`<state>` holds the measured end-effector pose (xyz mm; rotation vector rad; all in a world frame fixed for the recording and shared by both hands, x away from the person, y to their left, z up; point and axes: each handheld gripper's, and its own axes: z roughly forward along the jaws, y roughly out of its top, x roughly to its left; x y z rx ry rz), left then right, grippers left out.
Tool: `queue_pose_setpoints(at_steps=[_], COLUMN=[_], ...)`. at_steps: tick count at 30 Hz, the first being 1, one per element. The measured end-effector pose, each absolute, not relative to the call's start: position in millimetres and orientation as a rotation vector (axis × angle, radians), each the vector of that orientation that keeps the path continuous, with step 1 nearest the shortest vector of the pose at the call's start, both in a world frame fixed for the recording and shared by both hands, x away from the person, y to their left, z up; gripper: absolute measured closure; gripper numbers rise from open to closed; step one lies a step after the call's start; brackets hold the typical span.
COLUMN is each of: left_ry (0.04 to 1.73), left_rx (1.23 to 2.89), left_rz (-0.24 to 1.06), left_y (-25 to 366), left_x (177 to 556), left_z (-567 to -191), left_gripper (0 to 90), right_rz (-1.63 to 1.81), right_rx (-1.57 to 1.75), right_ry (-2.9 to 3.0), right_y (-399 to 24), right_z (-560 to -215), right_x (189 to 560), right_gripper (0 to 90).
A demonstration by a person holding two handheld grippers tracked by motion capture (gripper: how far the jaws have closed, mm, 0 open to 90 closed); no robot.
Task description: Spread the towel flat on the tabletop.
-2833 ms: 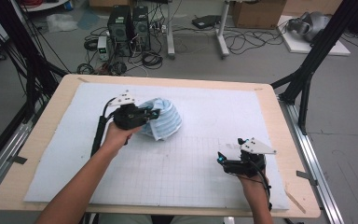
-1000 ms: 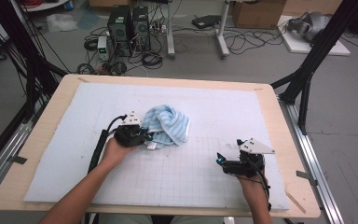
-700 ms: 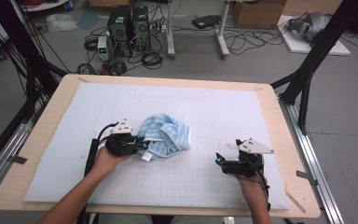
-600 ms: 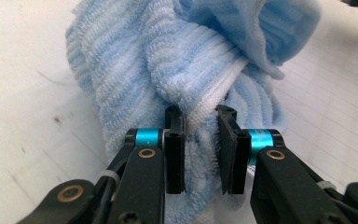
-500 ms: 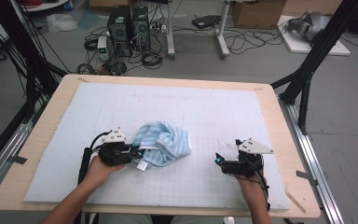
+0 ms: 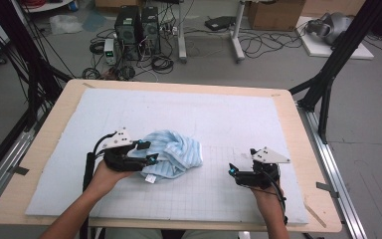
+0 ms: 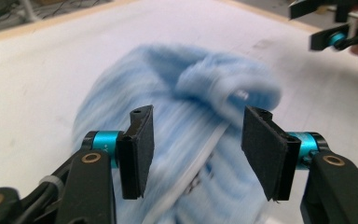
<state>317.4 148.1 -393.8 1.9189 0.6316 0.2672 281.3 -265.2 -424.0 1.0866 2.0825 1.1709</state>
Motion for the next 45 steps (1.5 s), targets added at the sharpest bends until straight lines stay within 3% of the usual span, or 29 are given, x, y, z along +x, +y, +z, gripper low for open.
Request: queue_pose_setpoints(at_steps=[6,8,9,11,12,14,17,28,42,43,45], left_ry=[0.583,0.602,0.601,0.601,0.598,0.612,0.651,0.871,1.133,1.147,1.181], left_rx=[2.026,2.053,2.059,2.062,2.055,2.023,1.994,1.908,1.889,1.883,1.841], left_rz=[0.243,0.260,0.265,0.270,0.276,0.264,0.250,0.302,0.448,0.446,0.445], left_y=[113,106,104,102,102,103,106,143,204,207,208], left_x=[329,334,337,343,344,351,362,416,446,446,445], left_z=[-397,-398,-399,-398,-397,-393,-390,-376,-390,-392,-395], left_gripper=[41.9,45.1,50.0,71.7,78.0,83.8,85.0,85.5,85.4,82.7,57.8], right_rz=[1.171,1.174,1.173,1.174,1.173,1.172,1.173,1.167,1.162,1.164,1.172], right_rx=[1.080,1.081,1.080,1.082,1.080,1.081,1.074,1.046,1.031,1.041,1.034], right_ry=[2.084,2.084,2.084,2.089,2.090,2.089,2.092,2.132,2.148,2.151,2.149], right_y=[-265,-265,-265,-265,-265,-264,-264,-255,-250,-249,-248], right_z=[-424,-424,-424,-424,-424,-424,-424,-426,-428,-428,-427], right_x=[281,281,281,281,281,281,282,285,288,288,288], right_gripper=[8.2,8.2,8.2,8.1,8.2,8.2,8.2,8.2,8.2,8.2,8.2])
